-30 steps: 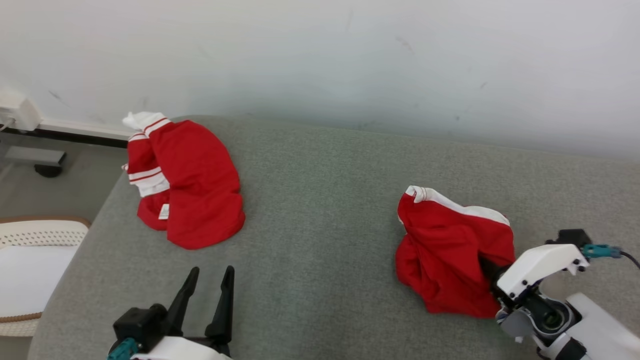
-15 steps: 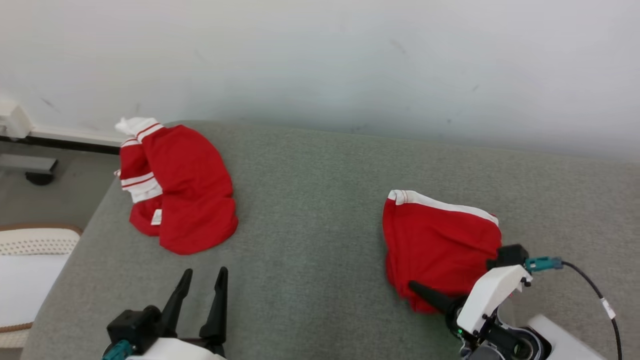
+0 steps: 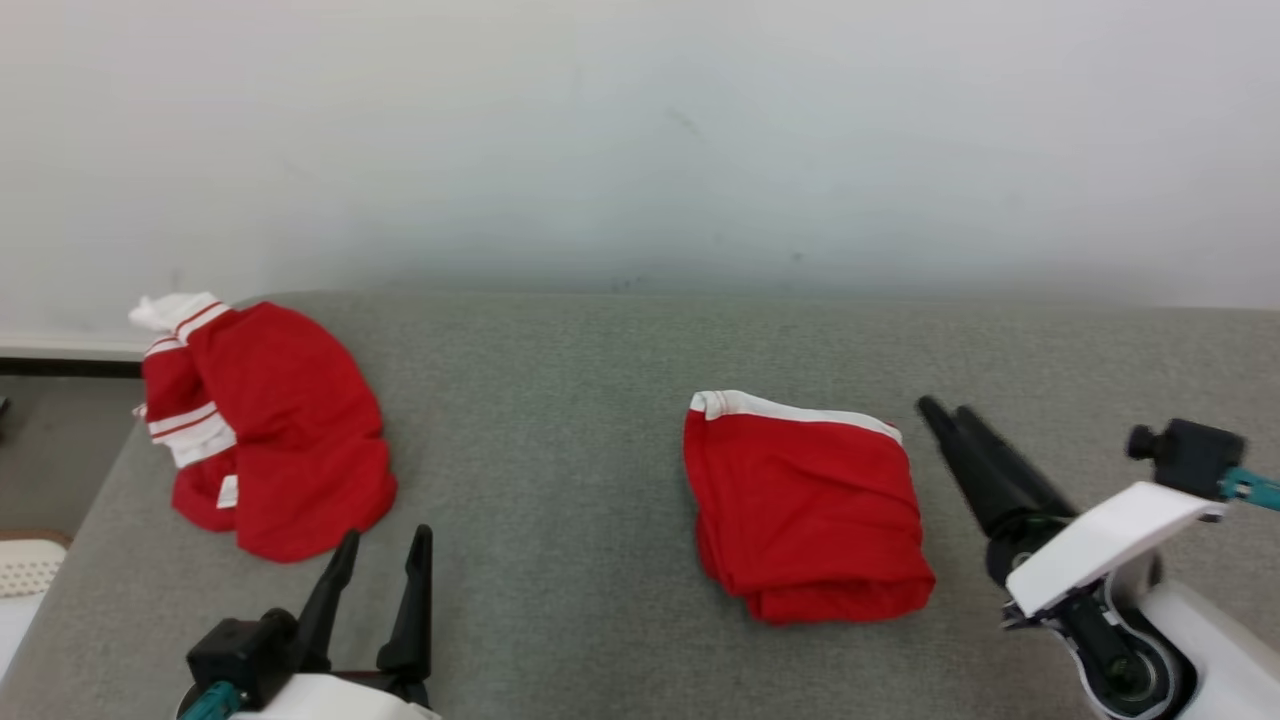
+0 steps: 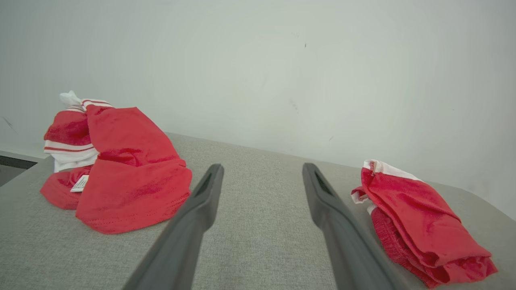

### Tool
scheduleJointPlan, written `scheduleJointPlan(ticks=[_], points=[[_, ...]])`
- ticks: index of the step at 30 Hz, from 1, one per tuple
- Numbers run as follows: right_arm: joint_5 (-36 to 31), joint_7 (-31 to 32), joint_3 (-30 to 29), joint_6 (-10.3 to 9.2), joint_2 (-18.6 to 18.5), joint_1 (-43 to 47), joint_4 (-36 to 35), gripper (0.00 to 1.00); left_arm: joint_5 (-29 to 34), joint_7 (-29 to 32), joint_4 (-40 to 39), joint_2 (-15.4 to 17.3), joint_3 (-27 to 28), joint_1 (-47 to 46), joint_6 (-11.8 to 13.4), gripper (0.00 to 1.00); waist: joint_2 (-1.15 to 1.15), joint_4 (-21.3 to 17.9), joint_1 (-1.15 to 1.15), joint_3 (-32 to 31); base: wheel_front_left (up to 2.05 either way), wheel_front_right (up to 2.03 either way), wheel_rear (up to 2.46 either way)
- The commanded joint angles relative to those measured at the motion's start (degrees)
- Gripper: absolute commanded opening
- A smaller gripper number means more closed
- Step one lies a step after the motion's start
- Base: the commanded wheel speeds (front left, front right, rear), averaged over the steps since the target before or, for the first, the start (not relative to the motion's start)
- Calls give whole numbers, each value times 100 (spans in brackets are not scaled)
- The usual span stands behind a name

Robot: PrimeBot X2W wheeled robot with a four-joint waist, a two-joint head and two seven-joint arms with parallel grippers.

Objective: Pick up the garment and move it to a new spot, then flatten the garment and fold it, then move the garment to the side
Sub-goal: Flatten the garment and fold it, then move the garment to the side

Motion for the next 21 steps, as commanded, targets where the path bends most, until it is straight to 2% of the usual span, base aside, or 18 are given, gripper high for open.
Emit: scheduleJointPlan(ticks=[1, 5, 9, 14, 17, 21], points=[[-249, -255, -47, 3, -105, 67, 12, 100, 93, -2, -25, 32, 43, 53, 11, 100, 0, -120, 0, -29, 0, 0, 0], [-1115, -864, -295, 2, -240, 118, 246, 100, 119, -2, -64, 1, 149, 71, 11, 100, 0, -280, 0, -29, 0, 0, 0], [-2202, -972, -1093, 2, -180, 305, 570, 100, 116, -2, -144, -42, 261, 115, 11, 100, 0, -399, 0, -11, 0, 0, 0], [-3509, -976, -2096, 2, 358, 857, 715, 100, 138, -2, -217, -107, 348, 91, 11, 100, 0, -478, 0, 34, 0, 0, 0], [-3888, -977, -2274, 2, 657, 992, 877, 100, 146, -2, -235, -129, 333, 37, 11, 100, 0, -476, 0, 62, 0, 0, 0], [-3858, -692, -2337, 2, 1017, 750, 1255, 100, 116, -2, -240, -145, 280, -37, 11, 100, 0, -409, 0, 171, 0, 0, 0]])
